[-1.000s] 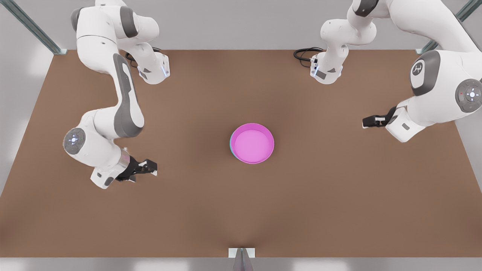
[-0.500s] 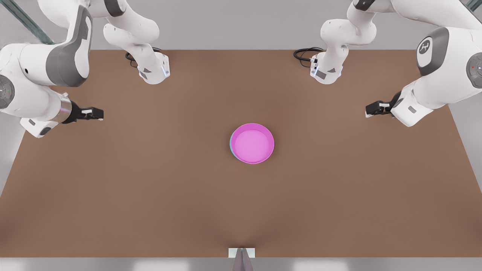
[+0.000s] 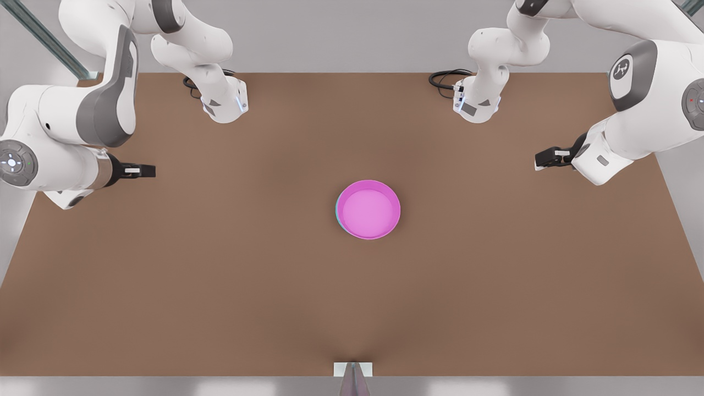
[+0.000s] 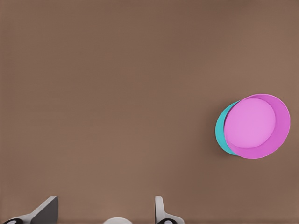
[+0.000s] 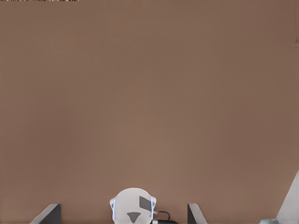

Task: Flip the blue plate over with the left arm, and stack the pink plate on top of the blue plate with the right arm

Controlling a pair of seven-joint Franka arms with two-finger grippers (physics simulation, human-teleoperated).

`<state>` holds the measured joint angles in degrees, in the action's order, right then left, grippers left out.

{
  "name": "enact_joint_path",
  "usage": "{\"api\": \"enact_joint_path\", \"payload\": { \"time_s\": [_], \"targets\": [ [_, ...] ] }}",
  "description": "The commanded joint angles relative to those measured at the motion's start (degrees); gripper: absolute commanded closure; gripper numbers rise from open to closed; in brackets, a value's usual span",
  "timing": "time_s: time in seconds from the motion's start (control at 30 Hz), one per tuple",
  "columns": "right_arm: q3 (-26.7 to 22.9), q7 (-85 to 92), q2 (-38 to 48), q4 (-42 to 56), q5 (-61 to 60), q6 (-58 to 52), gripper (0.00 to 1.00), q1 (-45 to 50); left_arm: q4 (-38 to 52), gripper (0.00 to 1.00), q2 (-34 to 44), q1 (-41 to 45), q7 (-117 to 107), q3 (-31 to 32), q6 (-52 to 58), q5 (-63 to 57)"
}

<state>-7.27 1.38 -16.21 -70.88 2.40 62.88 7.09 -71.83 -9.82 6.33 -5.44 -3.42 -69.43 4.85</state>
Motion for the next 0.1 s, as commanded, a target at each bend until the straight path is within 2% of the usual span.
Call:
{"api": "enact_joint_path", "payload": {
  "time_s": [0.0,0.07],
  "targets": [
    [0.0,-3.1,0.1,0.0,-0.6,0.8,0.00,-0.2,0.0,0.00,0.1,0.0,-0.4,0.0,0.1,-0.1],
    [-0.1,-2.4,0.1,0.6,-0.7,0.6,0.00,-0.1,0.0,0.00,0.1,0.0,-0.5,0.0,0.1,-0.1]
  ]
}}
